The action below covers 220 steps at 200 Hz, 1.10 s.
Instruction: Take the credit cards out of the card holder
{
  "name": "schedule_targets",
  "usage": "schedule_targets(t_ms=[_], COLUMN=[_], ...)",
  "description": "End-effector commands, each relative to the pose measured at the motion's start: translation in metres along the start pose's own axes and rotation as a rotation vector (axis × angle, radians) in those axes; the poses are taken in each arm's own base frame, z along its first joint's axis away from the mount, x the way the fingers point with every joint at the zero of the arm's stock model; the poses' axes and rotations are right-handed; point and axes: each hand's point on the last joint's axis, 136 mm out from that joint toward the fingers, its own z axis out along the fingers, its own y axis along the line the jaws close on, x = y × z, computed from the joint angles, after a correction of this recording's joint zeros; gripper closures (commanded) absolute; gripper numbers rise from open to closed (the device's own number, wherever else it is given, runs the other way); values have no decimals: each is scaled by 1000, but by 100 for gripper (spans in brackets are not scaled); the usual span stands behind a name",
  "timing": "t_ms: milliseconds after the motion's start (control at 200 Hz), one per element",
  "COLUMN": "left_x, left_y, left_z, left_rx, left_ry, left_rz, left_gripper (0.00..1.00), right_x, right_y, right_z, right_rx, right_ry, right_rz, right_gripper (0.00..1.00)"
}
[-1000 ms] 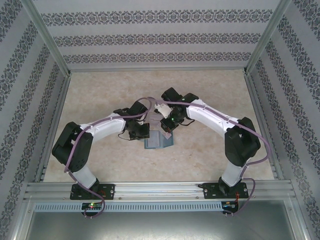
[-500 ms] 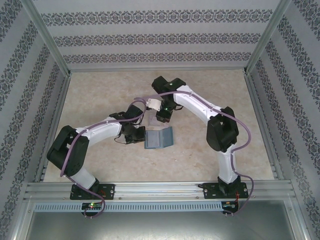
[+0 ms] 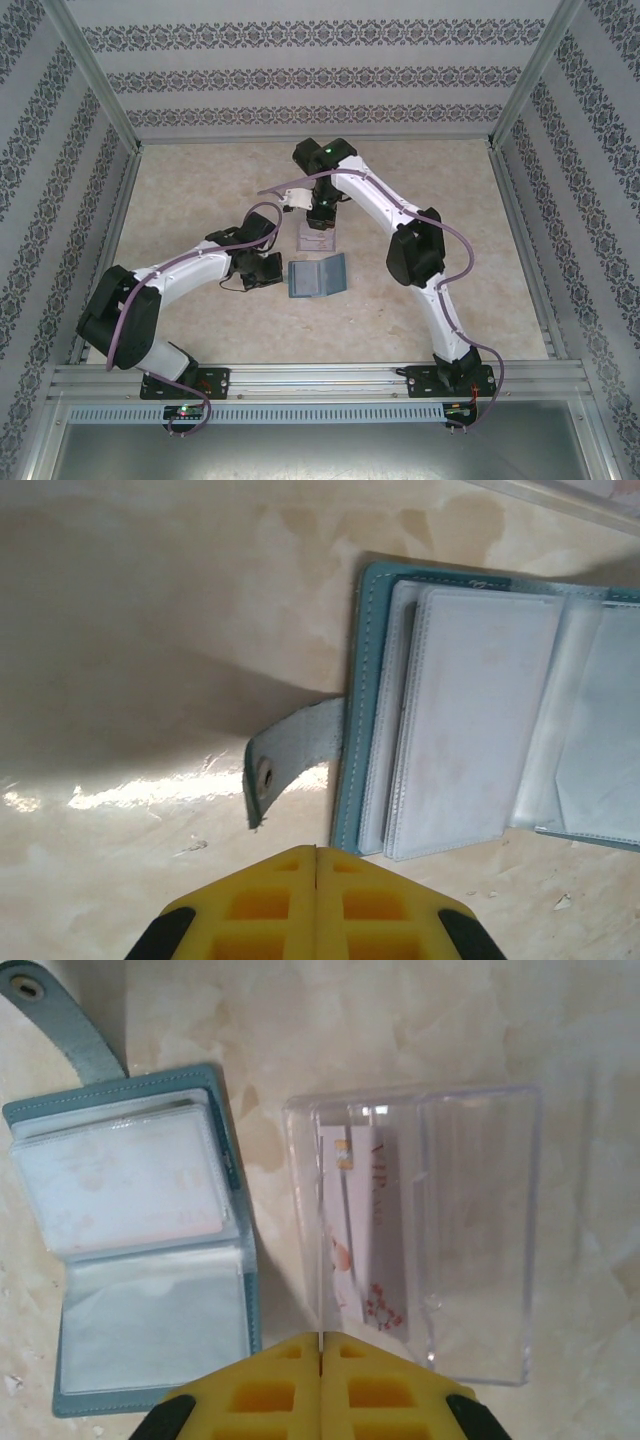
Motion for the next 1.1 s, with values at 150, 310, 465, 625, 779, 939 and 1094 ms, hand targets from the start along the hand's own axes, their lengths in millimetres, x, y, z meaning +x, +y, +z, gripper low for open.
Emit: schedule_targets(t_ms=[150,310,465,625,779,939,1094], left_x=[1,2,2,3,3,4,3], left_y=[11,12,14,15,16,16,16], left_z=[-6,-4,-5,-3,-2,-2,-2], left_rx=[-34,-41,-46,-49,-50,-52,-53], left_ry=[-2,6,4,8,10,14,13], left_rz=[-35,-39,-44,-48,-49,-49,-50], left_gripper=[96,96,96,96,96,96,96], right_x=[8,12,13,10,9,10,10], right_y=[-4,-11,-11,-6,-3,-3,-4], right_z=[2,10,19,29,39,49,52], right_rx=[-20,-15,-35,-75,-98,-114,-115], right_ry=[59,81,86,76,84,95,96], right_rz=[-86,-96,-100,-103,-103,-93,-91], right_gripper=[94,94,94,93,93,92,88])
